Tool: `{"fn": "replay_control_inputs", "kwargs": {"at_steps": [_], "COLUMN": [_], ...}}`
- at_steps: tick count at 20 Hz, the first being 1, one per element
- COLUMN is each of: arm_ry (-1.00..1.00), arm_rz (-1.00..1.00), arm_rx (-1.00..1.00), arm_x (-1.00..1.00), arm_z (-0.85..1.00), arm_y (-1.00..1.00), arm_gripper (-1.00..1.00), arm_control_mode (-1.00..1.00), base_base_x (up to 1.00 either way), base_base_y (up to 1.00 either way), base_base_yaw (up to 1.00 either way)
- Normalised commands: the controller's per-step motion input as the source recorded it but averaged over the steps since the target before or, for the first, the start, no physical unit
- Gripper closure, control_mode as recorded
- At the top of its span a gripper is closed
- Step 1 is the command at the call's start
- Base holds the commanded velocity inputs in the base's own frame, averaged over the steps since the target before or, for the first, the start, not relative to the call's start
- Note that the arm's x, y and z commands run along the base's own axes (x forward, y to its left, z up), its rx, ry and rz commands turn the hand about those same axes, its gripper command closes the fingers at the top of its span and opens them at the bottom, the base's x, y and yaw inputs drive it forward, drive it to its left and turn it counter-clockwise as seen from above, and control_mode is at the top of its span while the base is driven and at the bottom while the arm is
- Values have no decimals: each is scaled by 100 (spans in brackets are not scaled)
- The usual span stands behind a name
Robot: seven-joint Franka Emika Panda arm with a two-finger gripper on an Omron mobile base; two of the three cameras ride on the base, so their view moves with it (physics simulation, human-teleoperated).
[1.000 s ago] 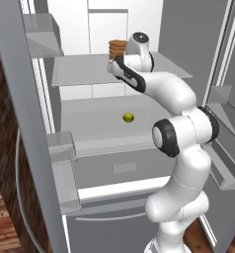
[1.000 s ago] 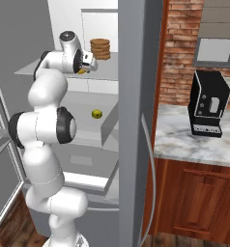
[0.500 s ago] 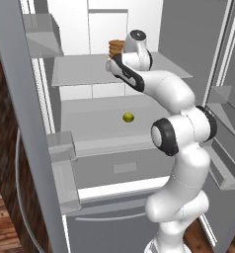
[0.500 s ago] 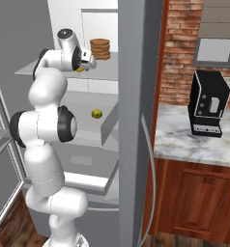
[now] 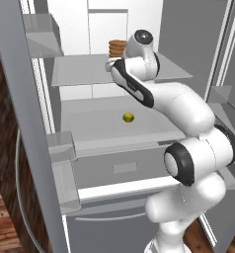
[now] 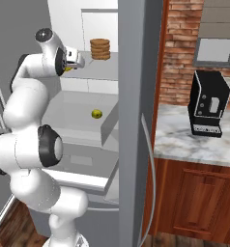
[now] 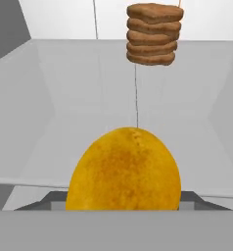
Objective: Pick up the pear and mango from the fridge and place one fruit on each plate on the dining counter.
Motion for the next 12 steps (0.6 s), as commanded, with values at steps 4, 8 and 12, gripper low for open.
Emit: {"fn": "replay_control_inputs", "kwargs": {"at_steps": [4, 8, 12], "arm_ry": [-4, -1, 0], "arm_rz": [2, 1, 1], "arm_rx": [0, 0, 0], "arm_x": [-100, -100, -100], "arm_z": [20, 23, 18], "arm_y": [0, 0, -2], "arm_gripper": [100, 100, 100], "arm_control_mode": [-100, -100, -100], "base_base_x": [0, 0, 0], "base_base_y": [0, 0, 0], "base_base_yaw": [0, 0, 0]}}
